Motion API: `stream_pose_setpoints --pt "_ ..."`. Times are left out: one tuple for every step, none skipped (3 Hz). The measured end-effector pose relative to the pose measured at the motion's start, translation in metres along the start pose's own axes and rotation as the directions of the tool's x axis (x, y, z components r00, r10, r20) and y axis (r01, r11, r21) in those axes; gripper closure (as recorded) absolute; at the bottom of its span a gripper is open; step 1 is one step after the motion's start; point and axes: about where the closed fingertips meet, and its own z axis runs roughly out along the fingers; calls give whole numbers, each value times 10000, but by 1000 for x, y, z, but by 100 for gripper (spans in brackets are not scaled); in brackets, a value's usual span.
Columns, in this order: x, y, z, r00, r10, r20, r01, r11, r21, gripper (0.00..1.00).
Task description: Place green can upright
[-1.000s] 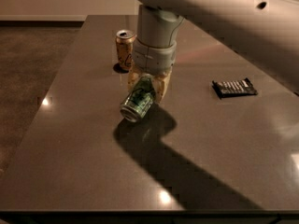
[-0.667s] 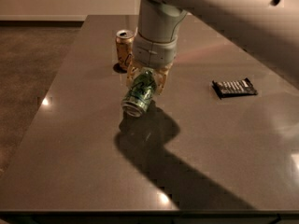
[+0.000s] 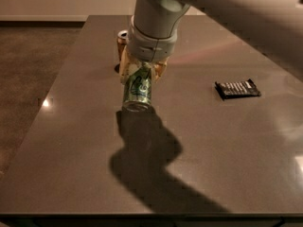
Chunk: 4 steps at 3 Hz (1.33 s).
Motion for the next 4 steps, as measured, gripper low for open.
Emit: stream_pose_setpoints --pt "-2 8 -14 9802 -1814 795 1822 9833 -22 100" --pt "-3 13 -26 9305 -3309 1570 3337 9426 87 100" --pt "-1 15 -33 8811 -4173 2226 4254 9049 126 100" --pt "1 11 -37 8335 -4620 3029 4849 8746 -2 100"
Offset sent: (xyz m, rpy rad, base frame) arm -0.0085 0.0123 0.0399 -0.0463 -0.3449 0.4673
